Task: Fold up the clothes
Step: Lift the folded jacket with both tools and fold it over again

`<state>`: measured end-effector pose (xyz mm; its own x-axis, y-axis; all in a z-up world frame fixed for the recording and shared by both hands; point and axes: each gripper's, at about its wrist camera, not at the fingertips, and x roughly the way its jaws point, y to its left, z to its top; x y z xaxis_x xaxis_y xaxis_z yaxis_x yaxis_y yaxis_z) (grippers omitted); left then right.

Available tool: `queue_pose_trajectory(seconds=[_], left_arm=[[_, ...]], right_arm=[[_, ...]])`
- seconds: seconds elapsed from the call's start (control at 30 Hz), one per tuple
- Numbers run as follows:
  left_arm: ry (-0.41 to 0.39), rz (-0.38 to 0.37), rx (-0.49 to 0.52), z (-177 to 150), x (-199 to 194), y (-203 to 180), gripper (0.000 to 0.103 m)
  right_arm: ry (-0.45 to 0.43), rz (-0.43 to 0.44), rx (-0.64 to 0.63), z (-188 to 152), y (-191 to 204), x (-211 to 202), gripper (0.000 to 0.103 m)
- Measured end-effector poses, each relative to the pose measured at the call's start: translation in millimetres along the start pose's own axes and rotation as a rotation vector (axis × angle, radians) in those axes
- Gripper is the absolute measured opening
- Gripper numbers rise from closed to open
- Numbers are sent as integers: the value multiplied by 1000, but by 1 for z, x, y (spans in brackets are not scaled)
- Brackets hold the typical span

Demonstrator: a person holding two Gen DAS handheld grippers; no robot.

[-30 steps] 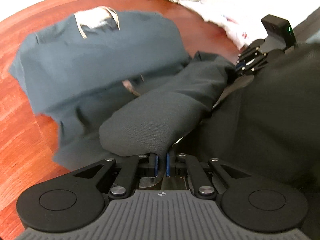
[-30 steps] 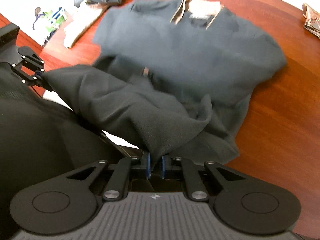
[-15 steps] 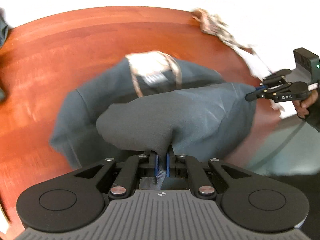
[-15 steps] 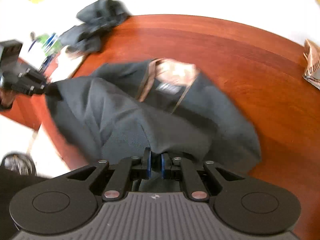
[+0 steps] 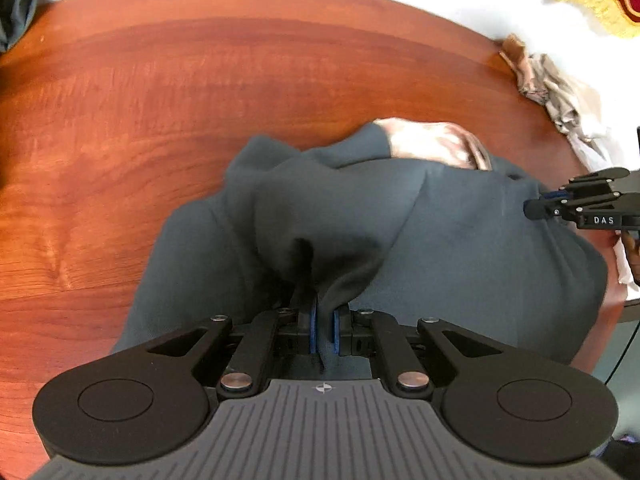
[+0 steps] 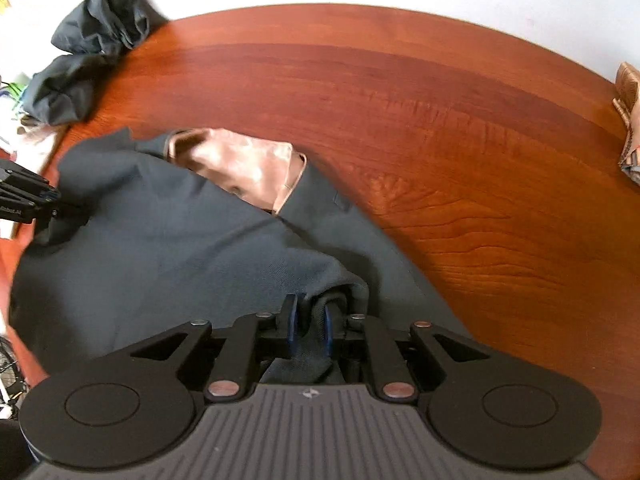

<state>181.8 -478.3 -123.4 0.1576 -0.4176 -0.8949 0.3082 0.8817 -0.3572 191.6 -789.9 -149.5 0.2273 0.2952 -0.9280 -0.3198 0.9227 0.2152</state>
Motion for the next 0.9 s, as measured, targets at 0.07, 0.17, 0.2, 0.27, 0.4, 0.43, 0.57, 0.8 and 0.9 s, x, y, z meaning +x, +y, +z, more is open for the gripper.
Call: queue_pose_trajectory(seconds=[0.07, 0.17, 0.2, 0.27, 0.4, 0.43, 0.57, 0.8, 0.9], left_arm=[[-6, -5, -5, -1, 7, 3, 9], [-14, -9, -10, -2, 10, 4, 9], [-17, -10, -8, -1, 11, 4, 9], [-31, -26, 2, -2, 4, -1, 8], [-53, -123, -35, -6, -19, -5, 8], [-62, -146, -56, -9, -26, -6, 8], [-86, -240, -144, -20, -52, -9, 8], [-71, -418, -395, -58, -77, -13, 7], [-52, -491, -496, -77, -83, -17, 7]], right_arm=[[-8, -8, 1, -3, 4, 5, 18], [-30, -6, 18, -8, 4, 3, 19], [-37, -3, 25, -9, 3, 2, 19], [-56, 3, 40, -12, 3, -4, 19], [-100, 12, 53, -19, 3, -19, 19], [-110, 13, 53, -20, 3, -23, 18], [-154, 23, 49, -31, 5, -41, 17], [-217, 51, 40, -55, 8, -71, 16], [-241, 67, 39, -66, 9, -85, 15]])
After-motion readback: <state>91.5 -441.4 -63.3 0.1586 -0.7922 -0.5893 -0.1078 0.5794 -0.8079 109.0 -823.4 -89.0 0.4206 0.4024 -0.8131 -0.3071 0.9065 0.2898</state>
